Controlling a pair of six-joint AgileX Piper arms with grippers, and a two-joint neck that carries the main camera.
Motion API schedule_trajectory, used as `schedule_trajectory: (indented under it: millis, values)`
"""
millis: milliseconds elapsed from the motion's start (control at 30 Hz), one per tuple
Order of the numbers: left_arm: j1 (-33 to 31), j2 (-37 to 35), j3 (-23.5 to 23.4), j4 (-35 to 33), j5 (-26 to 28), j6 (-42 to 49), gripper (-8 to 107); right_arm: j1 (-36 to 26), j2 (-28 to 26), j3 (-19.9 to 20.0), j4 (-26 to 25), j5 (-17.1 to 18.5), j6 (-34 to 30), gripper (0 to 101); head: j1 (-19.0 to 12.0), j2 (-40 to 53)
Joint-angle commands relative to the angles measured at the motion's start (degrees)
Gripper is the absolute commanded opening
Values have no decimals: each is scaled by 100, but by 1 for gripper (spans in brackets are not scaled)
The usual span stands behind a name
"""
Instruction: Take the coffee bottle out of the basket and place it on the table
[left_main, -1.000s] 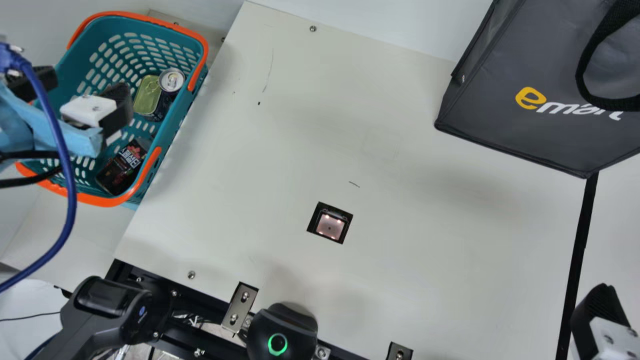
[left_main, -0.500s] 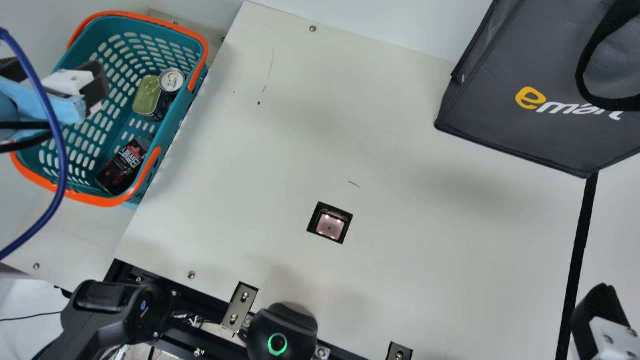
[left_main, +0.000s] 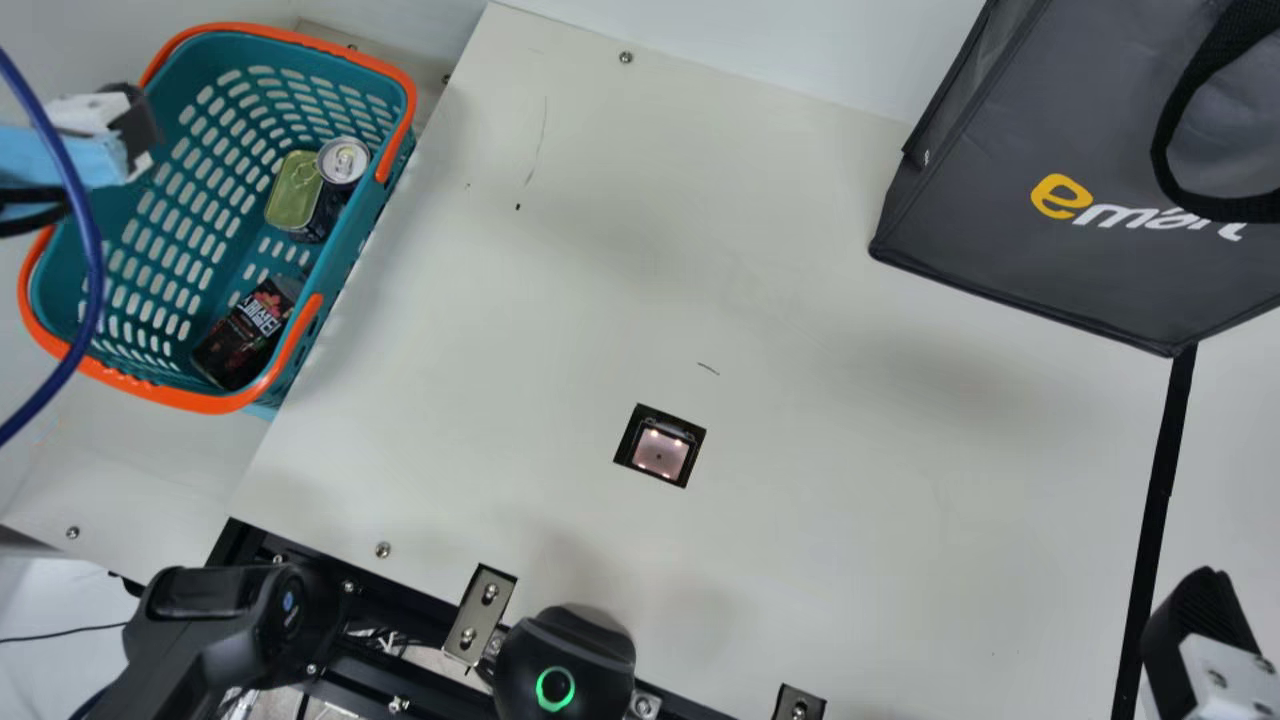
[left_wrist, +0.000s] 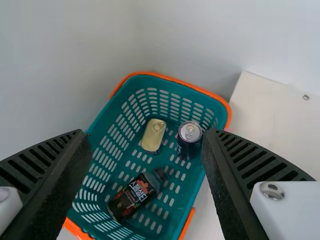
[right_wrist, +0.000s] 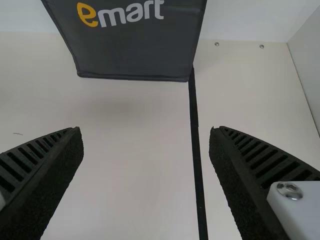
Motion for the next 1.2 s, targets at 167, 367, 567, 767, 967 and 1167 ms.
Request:
schedule_trajectory:
  millis: [167, 367, 567, 767, 967, 1167]
  values:
    - [118, 113, -50, 265, -16, -352, 90, 0, 0, 0, 0, 0, 0, 91, -148, 14]
    - [126, 214, -88, 451, 15, -651, 90, 0, 0, 0, 0, 0, 0, 91, -148, 14]
    - [197, 362, -129, 408, 30, -690, 90, 0, 0, 0, 0, 0, 0, 91, -148, 14]
    - [427, 513, -178, 111, 43, -460, 90, 0, 0, 0, 0, 0, 0, 91, -148, 14]
    - [720, 702, -237, -206, -4, -132, 90, 0, 0, 0, 0, 0, 0, 91, -148, 14]
    - [960, 964, -375, -449, -22, 111, 90, 0, 0, 0, 0, 0, 0, 91, -148, 14]
